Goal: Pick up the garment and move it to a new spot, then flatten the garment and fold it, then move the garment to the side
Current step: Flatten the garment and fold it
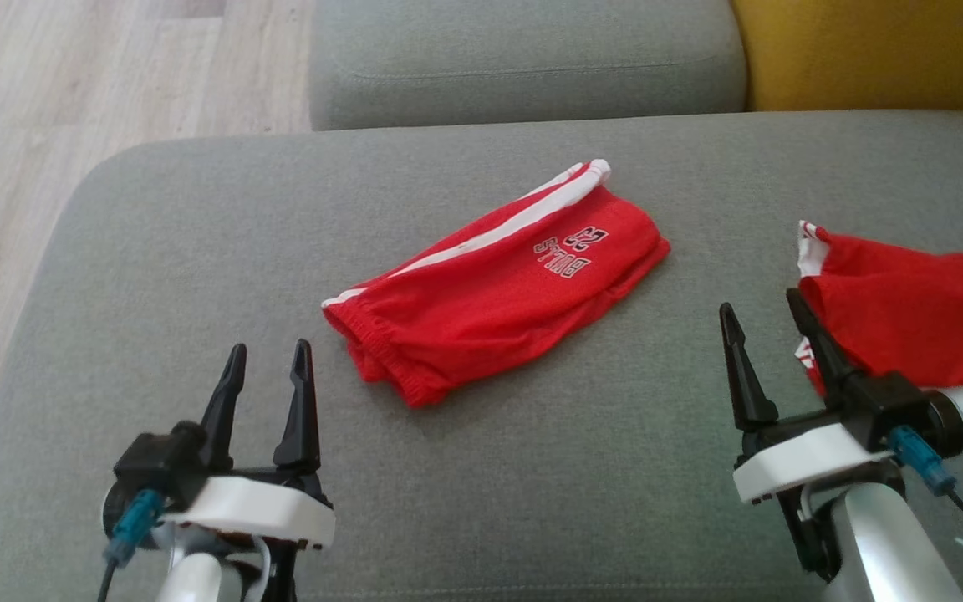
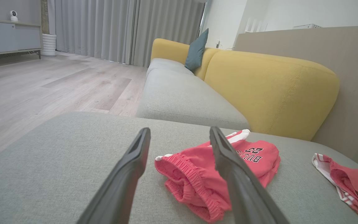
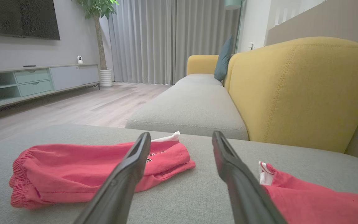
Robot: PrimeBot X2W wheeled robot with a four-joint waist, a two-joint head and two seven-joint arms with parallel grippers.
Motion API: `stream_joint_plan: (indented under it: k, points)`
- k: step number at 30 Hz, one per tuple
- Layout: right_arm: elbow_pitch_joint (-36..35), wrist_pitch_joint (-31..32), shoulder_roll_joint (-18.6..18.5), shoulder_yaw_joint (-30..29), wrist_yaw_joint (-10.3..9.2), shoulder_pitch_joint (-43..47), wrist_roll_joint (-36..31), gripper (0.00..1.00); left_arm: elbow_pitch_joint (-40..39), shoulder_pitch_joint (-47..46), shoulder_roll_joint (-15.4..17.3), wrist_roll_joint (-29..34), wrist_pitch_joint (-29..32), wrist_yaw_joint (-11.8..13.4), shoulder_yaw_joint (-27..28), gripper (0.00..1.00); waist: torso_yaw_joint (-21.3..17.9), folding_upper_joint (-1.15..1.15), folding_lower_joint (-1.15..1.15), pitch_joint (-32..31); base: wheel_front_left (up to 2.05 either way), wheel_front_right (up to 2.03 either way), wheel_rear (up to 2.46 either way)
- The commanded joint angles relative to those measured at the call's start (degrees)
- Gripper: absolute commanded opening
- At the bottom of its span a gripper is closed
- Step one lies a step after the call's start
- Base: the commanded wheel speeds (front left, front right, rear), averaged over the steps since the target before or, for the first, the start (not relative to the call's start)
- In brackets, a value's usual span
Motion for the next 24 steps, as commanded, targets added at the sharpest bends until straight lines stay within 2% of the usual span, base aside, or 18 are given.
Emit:
stream_joint_plan:
  k: [1,5,8,11,12,14,24]
  points:
    - [-2.2,0.5,0.5,0.7,-0.04,-1.4,0.4,1.00,-2.2,-2.5,0.7,-0.2,-0.3,0.1,1.2,1.00,0.7,0.00,0.01,0.3,0.00,0.00,0.00]
    - [-1.5,4.1,1.1,-1.3,-0.04,-1.5,4.6,1.00,-1.5,-3.0,0.7,-0.4,-0.3,-0.1,0.4,1.00,2.3,0.00,0.01,1.3,0.00,0.00,0.00]
    - [-0.7,6.6,1.3,-3.5,-0.04,-3.0,9.2,1.00,-1.2,-3.4,0.7,-1.4,-0.3,0.0,-0.3,1.00,3.8,0.00,0.01,3.3,0.00,0.00,0.00]
    - [1.5,9.1,1.3,-6.0,-0.04,-5.4,16.7,1.00,-0.9,-4.8,0.7,-3.8,-0.3,0.0,-1.2,1.00,5.9,0.00,0.01,6.0,0.00,0.00,0.00]
    - [1.5,9.1,1.3,-6.0,-0.04,-5.4,16.7,1.00,-0.9,-4.8,0.7,-3.8,-0.3,0.0,-1.2,1.00,5.9,0.00,0.01,6.0,0.00,0.00,0.00]
    - [4.2,11.0,1.3,-7.4,-0.04,-7.3,21.3,1.00,-0.6,-5.8,0.7,-4.1,-0.3,-0.1,-1.8,1.00,7.2,0.00,0.01,7.5,0.00,0.00,0.00]
    - [19.2,16.8,1.3,-10.8,-0.04,-19.1,34.5,1.00,1.2,-9.2,0.7,-5.8,-0.3,-0.5,-3.9,1.00,12.1,0.00,0.01,13.8,0.00,0.00,0.00]
